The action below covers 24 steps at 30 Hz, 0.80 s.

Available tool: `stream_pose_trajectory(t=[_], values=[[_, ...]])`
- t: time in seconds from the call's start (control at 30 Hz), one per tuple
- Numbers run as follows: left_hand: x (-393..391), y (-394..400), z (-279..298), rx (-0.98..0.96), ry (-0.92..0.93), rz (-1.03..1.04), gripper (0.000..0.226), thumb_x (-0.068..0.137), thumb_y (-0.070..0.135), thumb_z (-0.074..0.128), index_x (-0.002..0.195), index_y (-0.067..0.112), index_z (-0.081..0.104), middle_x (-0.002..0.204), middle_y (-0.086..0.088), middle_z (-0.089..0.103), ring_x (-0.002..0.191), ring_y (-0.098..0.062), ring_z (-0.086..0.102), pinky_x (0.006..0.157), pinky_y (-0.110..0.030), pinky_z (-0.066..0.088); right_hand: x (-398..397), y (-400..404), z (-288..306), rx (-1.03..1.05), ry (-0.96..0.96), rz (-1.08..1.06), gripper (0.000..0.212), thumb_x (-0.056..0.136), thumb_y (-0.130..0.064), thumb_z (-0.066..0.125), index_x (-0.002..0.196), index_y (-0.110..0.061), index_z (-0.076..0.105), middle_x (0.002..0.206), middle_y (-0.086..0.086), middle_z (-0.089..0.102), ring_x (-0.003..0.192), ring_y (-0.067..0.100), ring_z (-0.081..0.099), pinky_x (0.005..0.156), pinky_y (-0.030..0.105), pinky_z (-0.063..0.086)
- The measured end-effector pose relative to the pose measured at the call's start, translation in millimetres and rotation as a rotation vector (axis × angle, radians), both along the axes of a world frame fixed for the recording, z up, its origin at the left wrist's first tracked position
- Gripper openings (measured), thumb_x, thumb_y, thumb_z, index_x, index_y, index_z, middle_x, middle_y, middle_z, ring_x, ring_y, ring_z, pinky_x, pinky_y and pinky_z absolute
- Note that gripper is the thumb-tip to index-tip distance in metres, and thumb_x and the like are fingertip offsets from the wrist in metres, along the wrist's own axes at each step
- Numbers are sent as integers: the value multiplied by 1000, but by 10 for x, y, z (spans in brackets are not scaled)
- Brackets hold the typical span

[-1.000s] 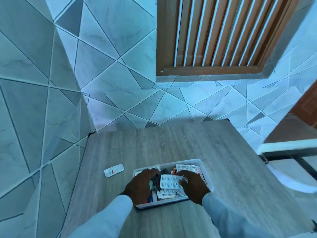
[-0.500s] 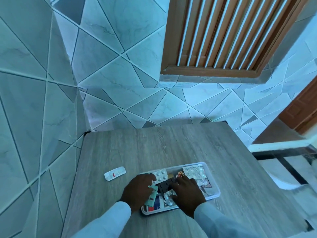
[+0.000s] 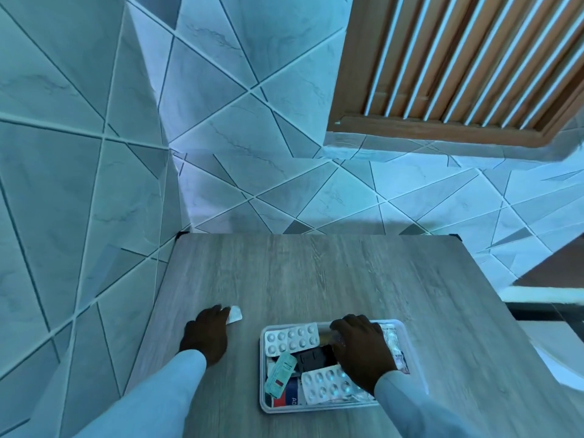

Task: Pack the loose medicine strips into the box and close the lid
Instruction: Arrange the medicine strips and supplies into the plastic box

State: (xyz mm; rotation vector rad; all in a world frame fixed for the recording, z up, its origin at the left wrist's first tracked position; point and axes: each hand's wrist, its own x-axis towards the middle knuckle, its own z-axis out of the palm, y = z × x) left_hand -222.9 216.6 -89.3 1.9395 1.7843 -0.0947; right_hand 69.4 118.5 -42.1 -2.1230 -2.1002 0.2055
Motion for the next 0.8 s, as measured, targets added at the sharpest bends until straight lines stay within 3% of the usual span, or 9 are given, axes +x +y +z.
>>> stream_pose_trajectory(t=[0.17, 0.23, 0.3, 0.4, 0.5, 0.53, 0.6, 0.7, 0.8], values=[[124, -104, -60, 140, 41, -11, 38, 92, 16, 39, 127, 27, 48, 123, -2, 53, 112, -24, 52, 95, -35, 43, 127, 52, 0, -67, 91, -20, 30, 85, -30, 47, 112, -25, 58, 111, -3, 61, 104, 21, 53, 87, 37, 41], [143, -74, -34, 109, -64, 110, 31, 93, 27, 41, 121, 27, 53, 114, -2, 57, 103, -22, 56, 87, -32, 46, 172, 64, 1, -69, 119, -38, 28, 86, -30, 51, 112, -25, 59, 111, -3, 62, 105, 22, 54, 90, 38, 42], [167, -22, 119, 185, -174, 208, 24, 91, 22, 46, 111, 23, 59, 101, -2, 64, 87, -19, 62, 74, -30, 50, 208, 90, 22, -48, 158, -72, 28, 86, -27, 56, 113, -23, 59, 111, -2, 63, 105, 22, 54, 91, 38, 42], [290, 24, 501, 285, -423, 318, 18, 90, 11, 50, 78, 19, 61, 71, -1, 64, 61, -16, 59, 56, -30, 49, 222, 112, 78, 3, 277, -155, 28, 89, -26, 57, 116, -22, 59, 111, -3, 62, 107, 18, 54, 96, 36, 43], [591, -71, 870, 15, -706, 149, 25, 87, 5, 54, 76, 23, 67, 75, -3, 72, 68, -22, 67, 56, -28, 51, 160, 100, 194, 27, 558, -259, 26, 88, -28, 62, 114, -25, 59, 104, -7, 62, 95, 8, 58, 84, 21, 47], [713, -130, 922, -75, -739, 49, 26, 86, 3, 54, 81, 23, 70, 80, -5, 73, 73, -24, 69, 59, -28, 54, 126, 103, 236, 6, 692, -286, 25, 87, -28, 64, 112, -26, 59, 97, -7, 64, 86, 4, 60, 75, 15, 48], [945, -251, 939, -150, -730, -81, 26, 85, 2, 54, 92, 21, 72, 89, -6, 74, 81, -24, 70, 66, -30, 57, 66, 104, 275, -59, 880, -316, 21, 85, -25, 68, 106, -24, 61, 80, -4, 65, 68, 2, 62, 61, 15, 50], [1225, -380, 835, -165, -692, -158, 27, 84, 6, 58, 106, 16, 70, 101, -3, 72, 89, -19, 68, 79, -33, 57, 72, 55, 225, -84, 801, -334, 17, 80, -15, 71, 88, -28, 63, 65, -2, 61, 57, 6, 58, 59, 26, 52], [1293, -440, 759, -64, -627, -172, 30, 86, 15, 60, 116, 17, 66, 112, -2, 66, 99, -13, 61, 86, -21, 49, 115, -57, 150, -88, 669, -423, 18, 78, -14, 70, 82, -29, 61, 60, -8, 54, 54, 3, 51, 59, 21, 47]])
